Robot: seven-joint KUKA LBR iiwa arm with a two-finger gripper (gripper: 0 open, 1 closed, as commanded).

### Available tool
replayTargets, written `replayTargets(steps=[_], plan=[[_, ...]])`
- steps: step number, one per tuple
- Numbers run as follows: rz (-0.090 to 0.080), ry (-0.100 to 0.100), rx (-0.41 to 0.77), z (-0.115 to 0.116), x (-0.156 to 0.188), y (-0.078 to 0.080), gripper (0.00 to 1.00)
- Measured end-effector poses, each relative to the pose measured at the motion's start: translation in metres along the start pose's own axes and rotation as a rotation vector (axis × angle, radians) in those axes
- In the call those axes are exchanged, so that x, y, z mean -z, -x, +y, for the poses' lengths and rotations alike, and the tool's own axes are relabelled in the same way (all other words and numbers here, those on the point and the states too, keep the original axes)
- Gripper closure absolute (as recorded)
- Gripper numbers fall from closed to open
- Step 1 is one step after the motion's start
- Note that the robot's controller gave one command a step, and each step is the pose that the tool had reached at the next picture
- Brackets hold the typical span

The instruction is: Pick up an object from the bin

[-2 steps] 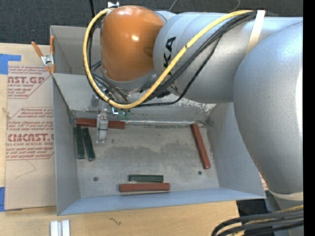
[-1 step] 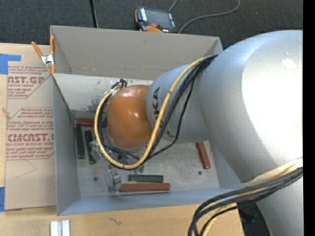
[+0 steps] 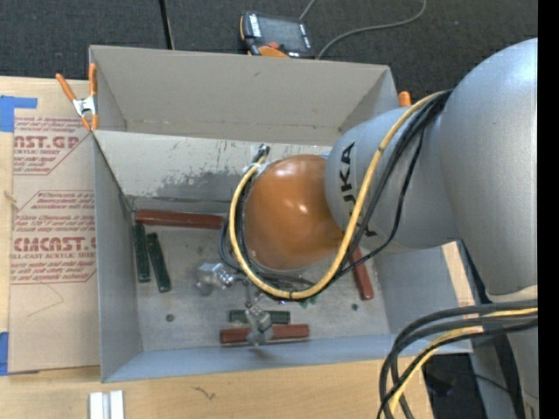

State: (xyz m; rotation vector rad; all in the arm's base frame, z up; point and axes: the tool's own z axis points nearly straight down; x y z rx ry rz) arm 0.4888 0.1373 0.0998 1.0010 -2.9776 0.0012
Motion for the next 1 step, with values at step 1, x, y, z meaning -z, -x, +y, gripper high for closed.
replayTargets(steps=[1], plan=[[-0.002, 0.0, 0.031, -0.0171, 0.0205, -0.0144, 0.0]])
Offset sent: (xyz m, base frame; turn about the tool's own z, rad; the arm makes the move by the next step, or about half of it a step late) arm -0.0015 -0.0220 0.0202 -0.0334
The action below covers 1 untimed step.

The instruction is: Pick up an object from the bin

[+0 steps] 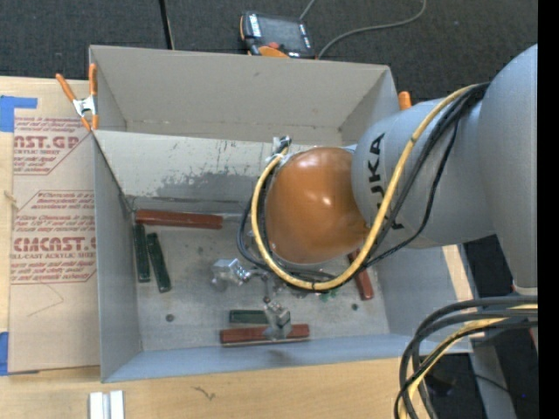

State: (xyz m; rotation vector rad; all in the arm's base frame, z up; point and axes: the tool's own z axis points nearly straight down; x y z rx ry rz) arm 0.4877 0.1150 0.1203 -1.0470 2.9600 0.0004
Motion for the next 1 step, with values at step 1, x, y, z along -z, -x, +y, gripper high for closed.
replayTargets(steps=[1], plan=[[-0.007, -0.003, -0.125, -0.0066, -0.0503, -0.0085, 0.0]])
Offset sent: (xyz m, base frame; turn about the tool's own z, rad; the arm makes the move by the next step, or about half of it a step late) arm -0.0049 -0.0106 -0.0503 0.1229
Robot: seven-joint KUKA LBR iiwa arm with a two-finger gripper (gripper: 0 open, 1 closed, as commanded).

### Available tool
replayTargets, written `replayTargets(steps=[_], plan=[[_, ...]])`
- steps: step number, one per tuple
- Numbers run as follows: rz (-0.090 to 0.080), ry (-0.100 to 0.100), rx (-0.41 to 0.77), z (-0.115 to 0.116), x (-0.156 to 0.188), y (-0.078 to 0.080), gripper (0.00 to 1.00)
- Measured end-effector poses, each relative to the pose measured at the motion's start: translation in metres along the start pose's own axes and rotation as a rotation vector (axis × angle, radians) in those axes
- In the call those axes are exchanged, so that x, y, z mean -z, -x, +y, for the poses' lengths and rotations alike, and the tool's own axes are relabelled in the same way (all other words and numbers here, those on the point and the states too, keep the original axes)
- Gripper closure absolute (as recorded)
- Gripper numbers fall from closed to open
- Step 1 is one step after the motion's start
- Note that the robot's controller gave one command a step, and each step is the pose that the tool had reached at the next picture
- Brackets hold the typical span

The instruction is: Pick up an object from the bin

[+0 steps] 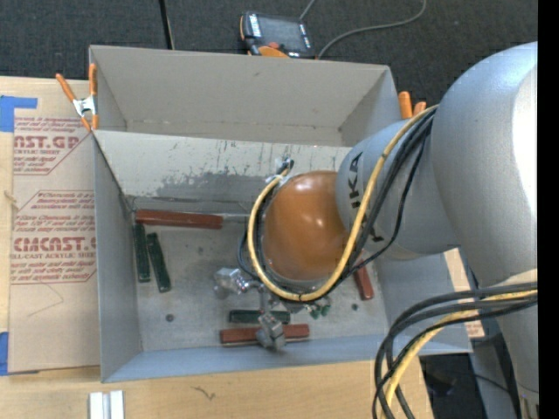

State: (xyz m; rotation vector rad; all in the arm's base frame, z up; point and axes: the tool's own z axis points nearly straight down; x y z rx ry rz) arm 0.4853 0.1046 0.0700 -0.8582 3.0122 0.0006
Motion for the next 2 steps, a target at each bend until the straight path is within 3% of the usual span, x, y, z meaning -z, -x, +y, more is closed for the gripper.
replayTargets(steps=[1, 2], plan=[[0.002, 0.001, -0.001, -0.0004, 0.0009, 0.0019, 0.0], [0.005, 0.002, -0.003, -0.0003, 0.0027, 0.0021, 1.0]])
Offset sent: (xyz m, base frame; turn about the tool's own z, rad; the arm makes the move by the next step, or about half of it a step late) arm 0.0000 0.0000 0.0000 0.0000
